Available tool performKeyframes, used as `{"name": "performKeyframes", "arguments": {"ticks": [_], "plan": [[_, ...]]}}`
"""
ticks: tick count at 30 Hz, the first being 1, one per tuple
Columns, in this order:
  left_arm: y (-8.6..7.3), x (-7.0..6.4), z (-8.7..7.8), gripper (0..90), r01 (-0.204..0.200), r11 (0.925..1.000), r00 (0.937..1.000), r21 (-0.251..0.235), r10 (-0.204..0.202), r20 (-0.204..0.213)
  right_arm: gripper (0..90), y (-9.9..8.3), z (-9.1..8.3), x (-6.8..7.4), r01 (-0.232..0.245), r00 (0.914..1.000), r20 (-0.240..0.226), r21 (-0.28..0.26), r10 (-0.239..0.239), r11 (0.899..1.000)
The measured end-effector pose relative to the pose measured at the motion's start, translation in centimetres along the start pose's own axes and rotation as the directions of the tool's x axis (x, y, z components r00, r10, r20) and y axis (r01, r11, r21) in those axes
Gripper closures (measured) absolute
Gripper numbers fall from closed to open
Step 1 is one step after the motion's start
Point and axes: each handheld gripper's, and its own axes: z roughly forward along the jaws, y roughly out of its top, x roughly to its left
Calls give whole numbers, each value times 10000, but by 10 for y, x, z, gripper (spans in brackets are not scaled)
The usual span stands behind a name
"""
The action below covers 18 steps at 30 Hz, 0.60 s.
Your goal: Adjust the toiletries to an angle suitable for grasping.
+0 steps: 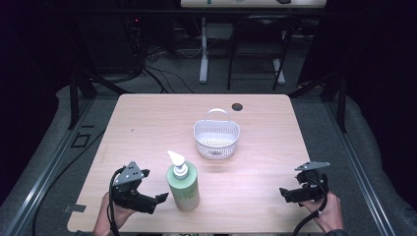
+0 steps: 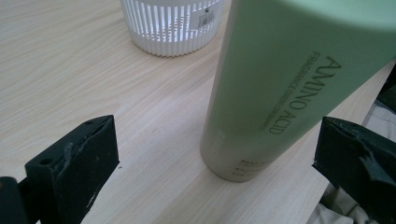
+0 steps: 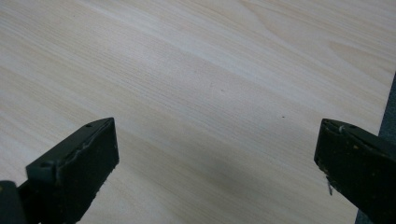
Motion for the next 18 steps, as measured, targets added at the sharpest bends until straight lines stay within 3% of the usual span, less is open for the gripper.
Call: {"name": "performKeyframes", "arguments": {"ticks": [13, 18], "plan": [[8, -17, 8, 0, -370, 9992, 9978, -138, 377, 551, 0, 2, 2, 0, 108, 9999, 21, 2, -108, 9999], [13, -26, 9, 0, -540, 9976, 9983, -430, 548, 182, 0, 3, 2, 2, 120, 9999, -26, -49, -120, 9999]]}}
